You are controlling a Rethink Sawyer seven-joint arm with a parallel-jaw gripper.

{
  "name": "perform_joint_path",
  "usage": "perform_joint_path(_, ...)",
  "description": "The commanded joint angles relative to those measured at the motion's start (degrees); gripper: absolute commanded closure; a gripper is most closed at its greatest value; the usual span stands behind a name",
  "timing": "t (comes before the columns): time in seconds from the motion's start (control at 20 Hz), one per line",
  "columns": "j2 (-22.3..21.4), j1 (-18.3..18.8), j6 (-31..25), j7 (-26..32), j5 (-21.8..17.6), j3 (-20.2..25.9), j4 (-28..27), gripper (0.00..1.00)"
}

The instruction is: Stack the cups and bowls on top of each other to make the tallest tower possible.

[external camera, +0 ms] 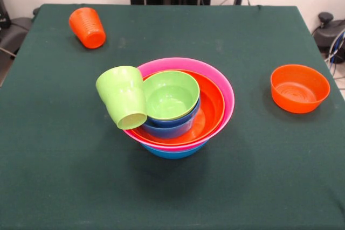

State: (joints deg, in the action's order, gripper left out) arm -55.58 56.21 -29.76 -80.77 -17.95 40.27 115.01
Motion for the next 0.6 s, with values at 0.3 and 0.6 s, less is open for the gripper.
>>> perform_joint_path(0.3,-4.61,-8.97,-14.82,-12.75,0.84,-11.43,-4.19,0.00)
perform_joint_path(0.6,-6.28,-9.53,-13.68,-12.93,1.41,-12.76,-1.72,0.00)
